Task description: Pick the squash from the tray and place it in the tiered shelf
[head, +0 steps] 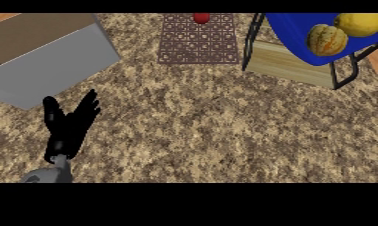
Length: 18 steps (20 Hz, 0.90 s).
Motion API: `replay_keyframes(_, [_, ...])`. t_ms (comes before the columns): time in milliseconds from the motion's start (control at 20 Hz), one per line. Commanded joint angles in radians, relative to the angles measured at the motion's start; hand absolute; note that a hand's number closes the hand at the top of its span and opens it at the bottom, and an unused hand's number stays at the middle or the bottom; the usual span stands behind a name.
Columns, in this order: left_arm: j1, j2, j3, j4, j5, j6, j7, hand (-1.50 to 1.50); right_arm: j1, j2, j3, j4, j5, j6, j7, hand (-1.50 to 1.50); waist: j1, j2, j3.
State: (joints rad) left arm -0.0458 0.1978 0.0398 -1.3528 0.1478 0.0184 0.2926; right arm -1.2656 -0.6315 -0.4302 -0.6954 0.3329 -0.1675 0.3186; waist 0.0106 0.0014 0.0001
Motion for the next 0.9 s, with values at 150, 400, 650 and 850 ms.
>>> replay_keyframes(150, [0.048, -0.021, -0.02, -0.067, -0.01, 0.014, 0.023, 0.0, 0.05, -0.106, -0.042, -0.026, 0.024, -0.121, 0.038, -1.5, -0.006, -0.004, 0.0])
replay_keyframes(400, [0.003, 0.001, 0.028, 0.006, 0.01, -0.008, -0.012, 0.0, 0.079, -0.212, -0.15, 0.003, -0.037, -0.155, 0.031, -1.5, -0.009, 0.001, 0.0])
replay_keyframes(650, [0.009, -0.012, 0.015, -0.006, -0.016, 0.017, 0.0, 0.0, 0.152, -0.35, -0.239, 0.018, -0.135, -0.022, 0.027, -1.5, -0.012, -0.001, 0.001])
replay_keyframes(850, [0.021, 0.016, 0.034, -0.004, 0.011, -0.035, -0.008, 0.0, 0.268, -0.405, -0.291, -0.024, -0.219, 0.107, 0.011, -1.5, -0.02, -0.004, 0.0])
